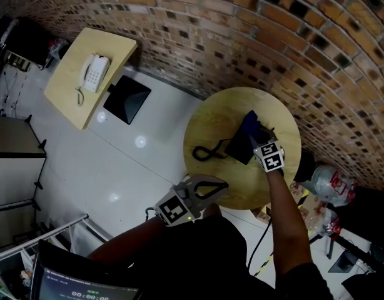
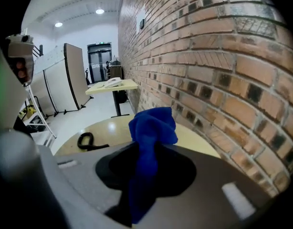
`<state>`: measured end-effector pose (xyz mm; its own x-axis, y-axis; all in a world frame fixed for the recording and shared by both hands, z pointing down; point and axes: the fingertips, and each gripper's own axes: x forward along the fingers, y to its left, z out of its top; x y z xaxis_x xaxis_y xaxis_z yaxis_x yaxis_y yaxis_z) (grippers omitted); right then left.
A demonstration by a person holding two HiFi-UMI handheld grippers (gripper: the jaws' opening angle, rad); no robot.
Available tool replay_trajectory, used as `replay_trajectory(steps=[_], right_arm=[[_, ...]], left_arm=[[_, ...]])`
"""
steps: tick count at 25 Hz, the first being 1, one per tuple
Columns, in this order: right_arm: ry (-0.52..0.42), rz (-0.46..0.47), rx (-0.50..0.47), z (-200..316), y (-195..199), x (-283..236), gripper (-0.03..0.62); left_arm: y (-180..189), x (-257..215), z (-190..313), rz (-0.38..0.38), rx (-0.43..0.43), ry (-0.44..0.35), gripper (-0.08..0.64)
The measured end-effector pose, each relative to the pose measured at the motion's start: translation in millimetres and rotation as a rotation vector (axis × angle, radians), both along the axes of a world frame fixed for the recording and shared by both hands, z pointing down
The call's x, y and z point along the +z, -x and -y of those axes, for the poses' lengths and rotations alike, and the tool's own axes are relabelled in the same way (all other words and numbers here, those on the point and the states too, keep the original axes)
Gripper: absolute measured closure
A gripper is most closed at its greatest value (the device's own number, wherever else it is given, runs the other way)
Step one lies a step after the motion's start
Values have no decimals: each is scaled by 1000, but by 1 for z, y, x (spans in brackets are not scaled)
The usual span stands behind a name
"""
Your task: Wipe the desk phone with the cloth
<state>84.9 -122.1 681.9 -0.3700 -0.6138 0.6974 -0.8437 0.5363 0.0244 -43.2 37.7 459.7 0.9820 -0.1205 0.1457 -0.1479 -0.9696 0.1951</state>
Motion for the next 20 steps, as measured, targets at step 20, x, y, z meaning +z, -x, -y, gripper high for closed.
replay_trajectory(steps=[20], right_arm=[[196,-8,-234,-112,108,71,500]], left_arm=[[0,9,-3,18,9,36,572]])
